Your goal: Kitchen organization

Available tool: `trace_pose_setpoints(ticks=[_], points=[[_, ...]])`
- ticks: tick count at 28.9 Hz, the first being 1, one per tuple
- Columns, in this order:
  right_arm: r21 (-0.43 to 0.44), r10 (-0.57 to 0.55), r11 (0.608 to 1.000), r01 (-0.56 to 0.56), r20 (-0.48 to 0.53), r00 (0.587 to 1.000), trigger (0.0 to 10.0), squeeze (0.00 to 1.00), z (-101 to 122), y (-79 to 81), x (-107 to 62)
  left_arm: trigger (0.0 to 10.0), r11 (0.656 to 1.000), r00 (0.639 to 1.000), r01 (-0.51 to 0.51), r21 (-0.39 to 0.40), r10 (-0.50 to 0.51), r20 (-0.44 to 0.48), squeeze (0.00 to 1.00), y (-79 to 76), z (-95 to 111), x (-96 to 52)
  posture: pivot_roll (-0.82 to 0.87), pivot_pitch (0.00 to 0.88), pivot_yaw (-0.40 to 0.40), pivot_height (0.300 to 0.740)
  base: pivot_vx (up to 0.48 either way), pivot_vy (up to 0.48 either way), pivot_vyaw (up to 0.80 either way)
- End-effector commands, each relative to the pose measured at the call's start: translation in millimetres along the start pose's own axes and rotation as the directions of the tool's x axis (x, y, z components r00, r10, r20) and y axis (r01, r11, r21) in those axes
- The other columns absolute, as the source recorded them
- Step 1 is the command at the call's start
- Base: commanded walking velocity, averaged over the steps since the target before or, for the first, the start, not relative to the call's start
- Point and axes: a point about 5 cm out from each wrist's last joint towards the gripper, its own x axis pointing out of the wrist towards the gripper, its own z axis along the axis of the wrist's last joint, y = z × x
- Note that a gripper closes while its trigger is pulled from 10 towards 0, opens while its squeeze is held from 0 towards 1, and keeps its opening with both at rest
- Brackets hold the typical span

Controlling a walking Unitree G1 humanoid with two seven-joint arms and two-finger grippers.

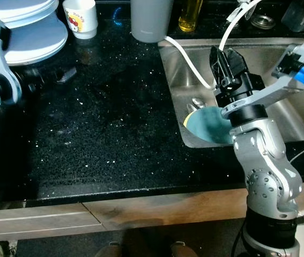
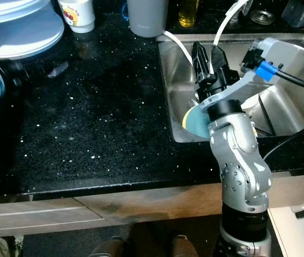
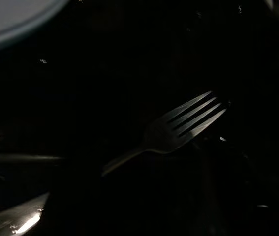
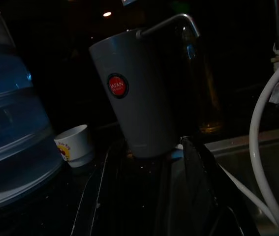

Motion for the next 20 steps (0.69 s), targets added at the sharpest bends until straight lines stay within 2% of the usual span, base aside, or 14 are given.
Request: trace_pose_setpoints(ticks=[1,2,3,5,7,11,12,13,18,19,20], points=[[0.000,0.000,1.000,0.000,0.015,1.000,10.0,0.00,0,-0.1,0.5,0.0,0.995,0.953,-0.070,-0.070,0.046,-0.300,0.00,8.6,-63,17.7,0.17,0.227,-0.004,0.740,0.000,0.000,0.00],[0.003,0.002,1.000,-0.002,0.019,1.000,10.0,0.00,0,0.2,1.4,0.0,0.995,0.944,-0.102,0.018,0.103,-0.315,0.00,12.1,-67,15.2,0.17,0.223,-0.004,0.740,0.000,0.000,0.00],[0.003,0.002,1.000,-0.002,0.019,1.000,10.0,0.00,0,0.2,1.4,0.0,0.995,0.944,-0.102,0.018,0.103,-0.315,0.00,12.1,-67,15.2,0.17,0.223,-0.004,0.740,0.000,0.000,0.00],[0.005,0.004,1.000,-0.004,0.025,1.000,10.0,0.00,0,-0.1,2.2,0.0,0.984,0.934,-0.125,0.127,0.160,-0.319,0.00,14.4,-72,12.3,0.18,0.217,-0.003,0.740,0.000,0.000,0.00],[0.006,0.003,1.000,-0.003,0.027,1.000,10.0,0.00,0,-0.5,2.6,0.0,0.981,0.933,-0.129,0.145,0.170,-0.316,0.00,14.2,-72,11.7,0.18,0.215,-0.004,0.740,0.000,0.000,0.00],[0.007,0.003,1.000,-0.003,0.034,0.999,10.0,0.00,-1,-1.6,4.4,0.0,0.983,0.949,-0.117,0.141,0.153,-0.277,0.00,5.0,-65,11.7,0.18,0.204,-0.002,0.740,0.000,0.000,0.00],[0.007,0.004,1.000,-0.004,0.041,0.999,10.0,0.00,-1,-1.9,5.9,0.0,0.992,0.968,-0.068,0.109,0.092,-0.233,0.00,-6.9,-55,13.4,0.18,0.194,-0.001,0.740,0.000,0.000,0.00],[0.007,0.004,1.000,-0.004,0.043,0.999,10.0,0.00,-1,-2.0,6.3,0.0,0.994,0.973,-0.049,0.099,0.070,-0.219,0.00,-10.5,-52,13.8,0.18,0.194,-0.001,0.740,0.000,0.000,0.00],[0.003,0.004,1.000,-0.004,0.051,0.999,10.0,0.00,-1,-3.9,7.7,0.0,0.999,0.990,-0.010,0.034,0.015,-0.138,0.00,-17.8,-31,16.7,0.18,0.180,-0.002,0.740,0.000,0.000,0.00],[0.002,0.003,1.000,-0.004,0.053,0.999,10.0,0.00,-1,-4.6,8.2,0.0,0.999,0.998,0.031,0.017,-0.030,-0.055,0.00,-24.2,-18,16.6,0.18,0.174,-0.002,0.740,0.000,0.000,0.00],[0.001,0.003,1.000,-0.003,0.053,0.999,10.0,0.00,-1,-4.7,8.4,0.0,0.999,0.999,0.042,0.016,-0.041,-0.035,0.00,-25.7,-15,16.4,0.18,0.174,-0.002,0.740,0.000,0.000,0.00]])
